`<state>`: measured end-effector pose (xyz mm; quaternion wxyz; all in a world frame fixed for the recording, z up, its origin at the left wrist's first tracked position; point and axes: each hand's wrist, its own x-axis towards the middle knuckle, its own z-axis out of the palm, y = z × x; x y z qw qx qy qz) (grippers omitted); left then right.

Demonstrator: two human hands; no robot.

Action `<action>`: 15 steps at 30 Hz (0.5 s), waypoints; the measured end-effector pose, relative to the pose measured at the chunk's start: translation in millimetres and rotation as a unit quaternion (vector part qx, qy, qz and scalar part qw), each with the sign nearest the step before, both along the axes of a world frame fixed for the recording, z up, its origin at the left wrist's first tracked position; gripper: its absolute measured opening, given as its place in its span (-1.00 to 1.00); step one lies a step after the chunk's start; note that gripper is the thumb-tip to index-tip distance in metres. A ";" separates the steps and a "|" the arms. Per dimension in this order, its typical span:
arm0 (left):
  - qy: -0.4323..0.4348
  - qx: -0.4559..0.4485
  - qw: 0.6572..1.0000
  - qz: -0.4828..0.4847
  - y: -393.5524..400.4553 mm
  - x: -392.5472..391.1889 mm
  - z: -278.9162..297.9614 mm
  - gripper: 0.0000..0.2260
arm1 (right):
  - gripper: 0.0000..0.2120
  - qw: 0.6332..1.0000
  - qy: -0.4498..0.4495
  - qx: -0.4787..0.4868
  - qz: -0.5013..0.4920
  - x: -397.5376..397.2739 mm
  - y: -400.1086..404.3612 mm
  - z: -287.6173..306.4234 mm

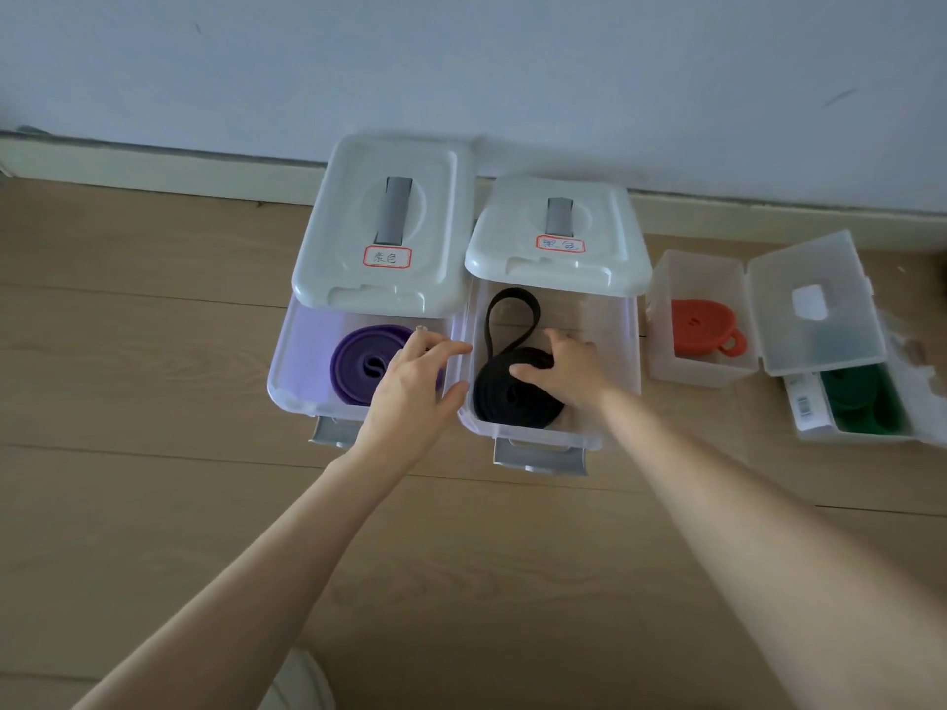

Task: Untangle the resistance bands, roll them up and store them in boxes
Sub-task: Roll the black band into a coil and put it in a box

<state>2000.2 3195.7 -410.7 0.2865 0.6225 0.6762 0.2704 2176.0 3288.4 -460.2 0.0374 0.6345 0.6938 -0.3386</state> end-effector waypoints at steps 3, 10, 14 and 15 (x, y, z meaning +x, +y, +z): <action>-0.008 -0.006 1.000 0.005 -0.6 1.1 1.1 -0.68 | -0.31 0.998 -0.035 0.038 0.030 4.8 -8.5 1.7; -0.008 -0.009 1.000 0.010 -1.6 3.6 2.1 -0.70 | -0.37 0.971 -0.140 0.147 0.127 2.9 -19.0 16.2; -0.013 -0.004 0.999 0.031 0.0 7.0 7.6 -0.73 | -0.41 0.974 -0.092 0.178 0.104 8.9 -30.0 32.6; -0.014 -0.005 0.999 0.037 1.0 8.0 10.6 -0.73 | -0.44 0.977 -0.063 0.178 0.095 10.8 -33.7 38.5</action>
